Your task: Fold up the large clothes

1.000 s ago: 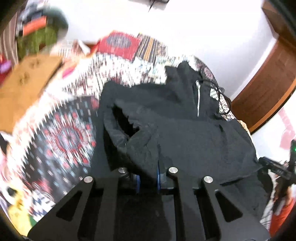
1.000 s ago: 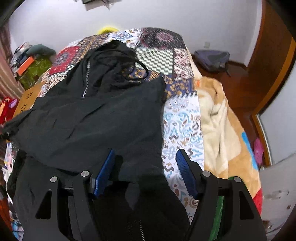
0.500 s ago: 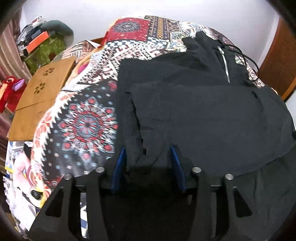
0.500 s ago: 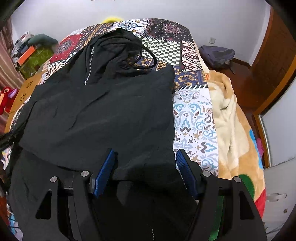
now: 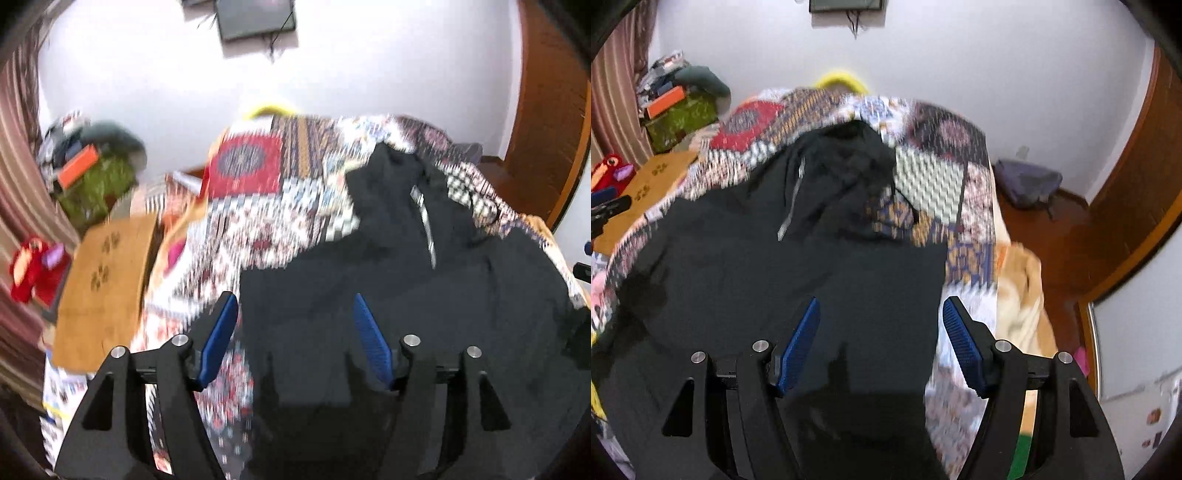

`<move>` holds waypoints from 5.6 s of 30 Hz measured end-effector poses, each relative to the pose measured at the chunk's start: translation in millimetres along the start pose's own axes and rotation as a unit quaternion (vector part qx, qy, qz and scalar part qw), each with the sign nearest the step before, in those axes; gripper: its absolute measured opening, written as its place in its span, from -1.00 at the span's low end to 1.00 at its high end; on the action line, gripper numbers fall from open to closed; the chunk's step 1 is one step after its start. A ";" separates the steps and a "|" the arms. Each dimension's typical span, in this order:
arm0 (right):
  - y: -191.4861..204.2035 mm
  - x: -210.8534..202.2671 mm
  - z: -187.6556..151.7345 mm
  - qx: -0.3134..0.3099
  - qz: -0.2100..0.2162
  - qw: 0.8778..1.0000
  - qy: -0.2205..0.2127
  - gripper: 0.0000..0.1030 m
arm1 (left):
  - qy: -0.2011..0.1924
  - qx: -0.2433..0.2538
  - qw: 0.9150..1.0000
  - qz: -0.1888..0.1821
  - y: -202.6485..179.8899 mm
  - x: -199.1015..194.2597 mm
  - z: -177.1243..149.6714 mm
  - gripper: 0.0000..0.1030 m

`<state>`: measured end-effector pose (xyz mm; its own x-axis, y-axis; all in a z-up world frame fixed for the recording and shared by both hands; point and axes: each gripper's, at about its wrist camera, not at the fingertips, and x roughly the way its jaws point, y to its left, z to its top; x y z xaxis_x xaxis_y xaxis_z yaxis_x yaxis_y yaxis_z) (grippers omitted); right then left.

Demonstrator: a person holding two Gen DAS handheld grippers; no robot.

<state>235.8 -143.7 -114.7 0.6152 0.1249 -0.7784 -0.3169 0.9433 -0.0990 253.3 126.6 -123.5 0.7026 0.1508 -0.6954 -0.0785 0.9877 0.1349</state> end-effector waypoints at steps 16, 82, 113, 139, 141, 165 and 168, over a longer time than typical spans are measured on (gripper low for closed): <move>-3.5 78.6 91.9 0.041 0.033 0.999 -0.008 0.27 | -0.009 0.019 0.998 -0.060 -74.5 93.4 99.3 0.37; 34.7 34.6 -26.2 0.010 0.083 0.994 0.066 -0.75 | 0.122 0.080 0.982 -0.120 -66.3 49.1 -53.2 -0.74; -17.8 120.1 48.8 0.107 0.132 0.983 0.067 0.07 | 0.074 0.066 0.977 -0.186 -129.8 126.9 70.6 -0.08; 20.9 16.9 24.0 0.050 0.137 0.989 -0.007 -0.77 | 0.028 0.063 0.982 -0.178 -91.5 27.8 23.8 -0.65; 25.1 8.6 16.2 0.044 0.135 0.990 -0.008 -0.77 | 0.029 0.064 0.982 -0.175 -88.4 17.4 12.8 -0.65; 16.1 -79.0 -26.6 0.021 0.124 0.991 -0.037 -0.46 | 0.016 0.026 0.989 -0.148 -30.4 -79.0 -51.3 -0.35; 19.6 -74.7 -22.2 0.034 0.125 0.990 -0.047 -0.20 | 0.002 0.017 0.990 -0.142 -26.8 -82.4 -40.3 -0.23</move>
<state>167.5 -141.3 -72.3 0.5893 0.3824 -0.7117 -0.4206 0.8973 0.1339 169.0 89.4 -98.2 0.6902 -0.1326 -0.7113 0.1452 0.9885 -0.0433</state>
